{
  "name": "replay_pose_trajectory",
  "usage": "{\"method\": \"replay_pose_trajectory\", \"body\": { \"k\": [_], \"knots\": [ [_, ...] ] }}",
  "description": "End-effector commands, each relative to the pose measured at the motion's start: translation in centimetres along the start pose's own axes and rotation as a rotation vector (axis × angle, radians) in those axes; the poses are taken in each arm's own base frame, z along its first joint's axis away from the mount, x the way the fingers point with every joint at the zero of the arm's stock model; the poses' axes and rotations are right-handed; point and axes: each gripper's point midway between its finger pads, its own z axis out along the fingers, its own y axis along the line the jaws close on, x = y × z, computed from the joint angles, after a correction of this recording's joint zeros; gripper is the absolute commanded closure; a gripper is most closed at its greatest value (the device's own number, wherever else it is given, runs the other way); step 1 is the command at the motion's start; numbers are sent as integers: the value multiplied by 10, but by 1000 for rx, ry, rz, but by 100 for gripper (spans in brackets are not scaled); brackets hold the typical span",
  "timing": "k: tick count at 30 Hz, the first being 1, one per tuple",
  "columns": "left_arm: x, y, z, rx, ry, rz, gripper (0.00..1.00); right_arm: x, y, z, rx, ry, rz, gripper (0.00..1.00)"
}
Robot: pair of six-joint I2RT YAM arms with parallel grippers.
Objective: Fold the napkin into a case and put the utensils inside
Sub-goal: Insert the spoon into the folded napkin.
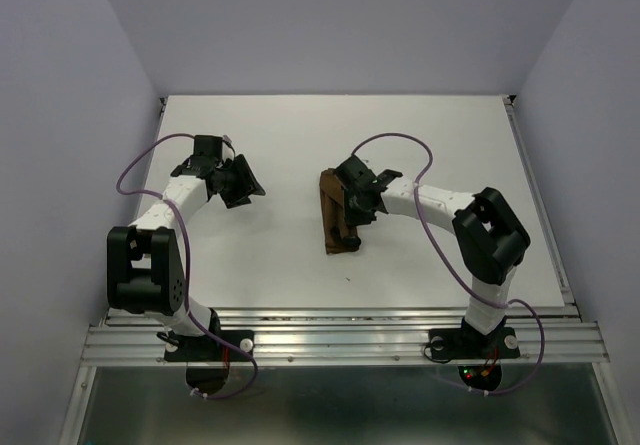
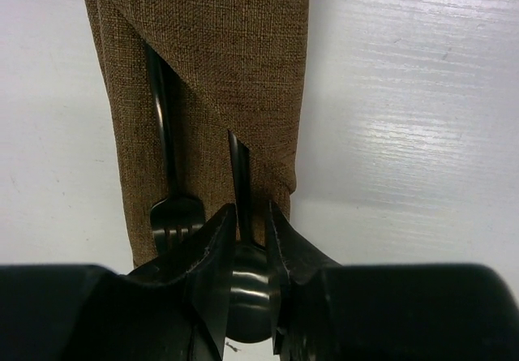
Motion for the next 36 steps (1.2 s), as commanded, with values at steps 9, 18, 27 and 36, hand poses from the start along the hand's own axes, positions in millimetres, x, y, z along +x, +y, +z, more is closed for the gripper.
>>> {"method": "replay_pose_trajectory", "body": {
  "k": [9,18,27,36],
  "knots": [
    [6,0,3,13,9,17,42,-10,15,-6,-42,-35,-6,73],
    [9,1,5,14,15,17,42,3,10,5,17,-24,-24,86],
    [11,3,6,16,22,16,42,-29,17,-9,27,-138,49,99],
    [14,6,8,11,27,21,42,-39,21,4,60,-154,85,99]
  ]
}}
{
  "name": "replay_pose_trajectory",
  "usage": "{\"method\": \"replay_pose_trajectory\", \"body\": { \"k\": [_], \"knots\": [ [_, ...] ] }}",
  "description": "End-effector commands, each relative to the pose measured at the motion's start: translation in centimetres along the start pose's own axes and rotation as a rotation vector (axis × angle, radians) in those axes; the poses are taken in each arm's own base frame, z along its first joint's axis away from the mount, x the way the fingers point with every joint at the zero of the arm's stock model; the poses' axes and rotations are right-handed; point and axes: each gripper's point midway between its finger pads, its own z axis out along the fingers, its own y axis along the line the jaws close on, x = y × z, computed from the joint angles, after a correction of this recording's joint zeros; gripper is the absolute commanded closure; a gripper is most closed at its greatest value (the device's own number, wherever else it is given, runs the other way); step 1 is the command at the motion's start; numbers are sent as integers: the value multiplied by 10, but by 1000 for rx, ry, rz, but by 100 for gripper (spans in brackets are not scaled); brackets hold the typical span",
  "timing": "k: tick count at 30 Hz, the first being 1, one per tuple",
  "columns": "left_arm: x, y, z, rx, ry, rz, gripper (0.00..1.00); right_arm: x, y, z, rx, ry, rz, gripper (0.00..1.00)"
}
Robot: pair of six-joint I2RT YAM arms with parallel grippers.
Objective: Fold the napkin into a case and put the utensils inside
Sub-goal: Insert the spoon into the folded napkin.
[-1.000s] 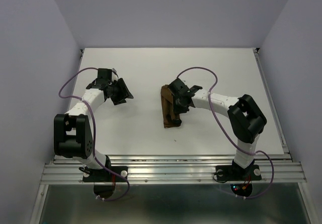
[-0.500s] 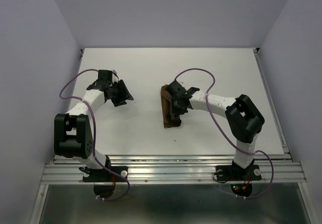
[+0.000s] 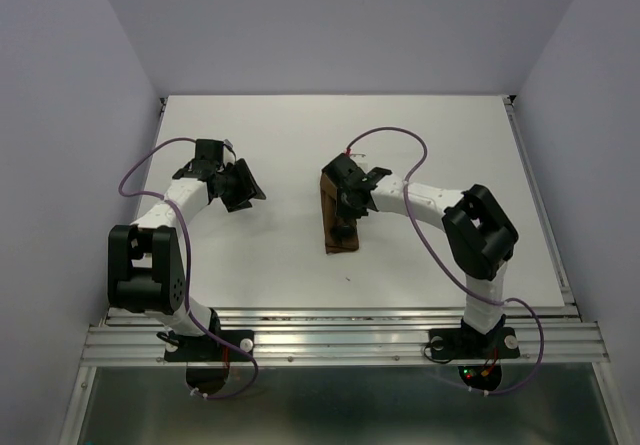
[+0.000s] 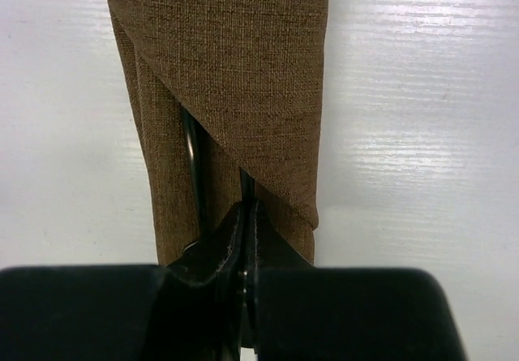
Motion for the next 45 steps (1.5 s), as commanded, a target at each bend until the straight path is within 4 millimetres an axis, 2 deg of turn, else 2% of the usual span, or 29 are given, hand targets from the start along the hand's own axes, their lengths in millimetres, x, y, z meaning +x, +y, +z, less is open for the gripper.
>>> {"method": "replay_pose_trajectory", "body": {
  "k": [1,9,17,26,30,34,37,41,42,43,44,45],
  "knots": [
    [6,1,3,11,11,26,42,-19,9,1,9,-67,49,99],
    [9,2,5,12,20,33,42,-25,6,7,43,-91,53,99],
    [9,2,3,13,15,31,43,-36,8,-3,34,-124,61,99],
    [8,1,1,12,10,31,43,-30,4,3,51,-112,48,98],
    [10,3,3,10,17,29,43,-27,5,3,46,-102,48,84],
    [8,2,3,10,14,31,43,-28,10,-5,11,-97,59,66],
    [6,1,3,11,12,36,43,-27,14,-14,-23,-86,74,62],
    [0,-3,-1,13,5,46,43,-25,14,-30,-62,-83,104,61],
    [-2,-4,-2,13,0,47,43,-29,14,-41,-79,-99,117,61],
    [-5,-7,-4,16,-10,47,44,-31,12,-47,-85,-110,128,53],
    [-10,-12,-9,33,-37,45,44,-28,6,-50,-78,-112,128,50],
    [-14,-16,-12,44,-58,43,44,-36,2,-66,-89,-151,133,43]
  ]
}}
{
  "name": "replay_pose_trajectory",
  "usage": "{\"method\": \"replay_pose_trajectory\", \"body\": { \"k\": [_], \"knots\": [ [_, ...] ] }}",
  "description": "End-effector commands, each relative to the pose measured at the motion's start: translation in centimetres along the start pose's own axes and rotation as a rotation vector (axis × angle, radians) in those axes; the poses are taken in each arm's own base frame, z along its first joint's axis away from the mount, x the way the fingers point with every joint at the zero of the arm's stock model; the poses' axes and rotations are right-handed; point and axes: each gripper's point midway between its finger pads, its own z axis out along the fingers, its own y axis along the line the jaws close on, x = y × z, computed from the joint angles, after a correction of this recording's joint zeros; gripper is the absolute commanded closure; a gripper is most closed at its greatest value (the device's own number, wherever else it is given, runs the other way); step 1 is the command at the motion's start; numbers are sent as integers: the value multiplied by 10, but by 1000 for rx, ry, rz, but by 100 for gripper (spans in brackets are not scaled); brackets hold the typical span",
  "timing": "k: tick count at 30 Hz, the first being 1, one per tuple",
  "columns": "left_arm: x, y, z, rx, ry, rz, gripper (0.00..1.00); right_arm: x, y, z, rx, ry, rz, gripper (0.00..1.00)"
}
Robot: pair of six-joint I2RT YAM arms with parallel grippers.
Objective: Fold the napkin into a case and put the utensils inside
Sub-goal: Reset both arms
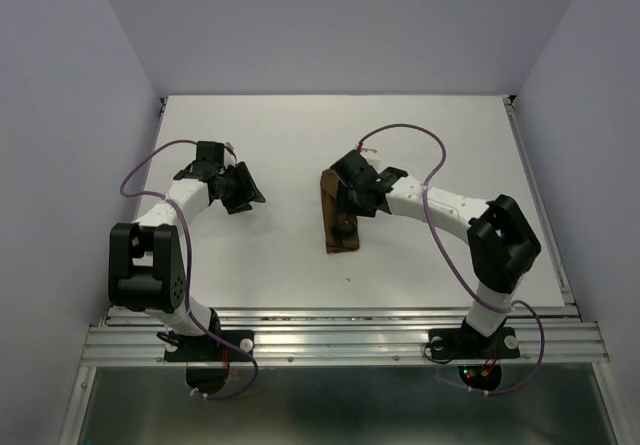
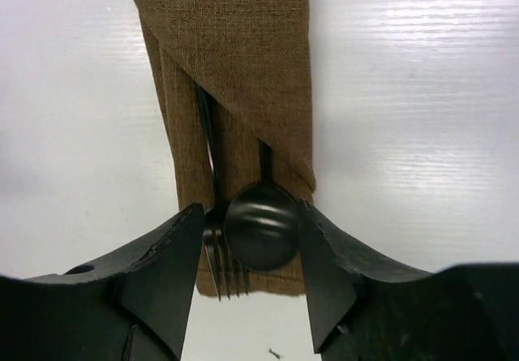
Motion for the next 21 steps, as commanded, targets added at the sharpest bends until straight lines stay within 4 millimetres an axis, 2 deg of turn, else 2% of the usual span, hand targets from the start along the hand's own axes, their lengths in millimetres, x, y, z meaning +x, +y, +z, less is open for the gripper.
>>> {"method": "replay_pose_trajectory", "body": {
  "k": [1,2,3,4,5,7,8,10,11,13,17,21],
  "knots": [
    [-24,-24,-21,65,-97,32,44,-29,0,-54,-74,-123,59,36],
    [-27,-28,-24,76,-113,33,44,-32,-6,-62,-67,-147,65,29],
    [-34,-34,-29,89,-145,37,44,-30,-23,-64,-20,-177,68,21],
    [-38,-36,-33,93,-160,39,44,-40,-31,-83,-24,-234,91,8],
    [-45,-40,-38,93,-185,47,44,-41,-51,-85,40,-279,99,2],
    [-53,-42,-44,86,-212,62,44,-42,-72,-97,89,-332,130,0],
    [-58,-45,-51,84,-230,69,44,-47,-81,-112,90,-375,157,0],
    [-65,-44,-57,60,-261,78,44,-44,-106,-119,160,-419,176,0],
    [-69,-46,-63,59,-281,85,44,-46,-112,-129,157,-447,199,0],
    [-73,-45,-66,44,-304,83,44,-42,-129,-135,199,-469,210,0],
    [-80,-48,-72,45,-336,76,43,-43,-148,-156,217,-528,260,0],
    [-81,-49,-69,49,-328,60,44,-41,-161,-160,244,-558,274,0]
  ]
}}
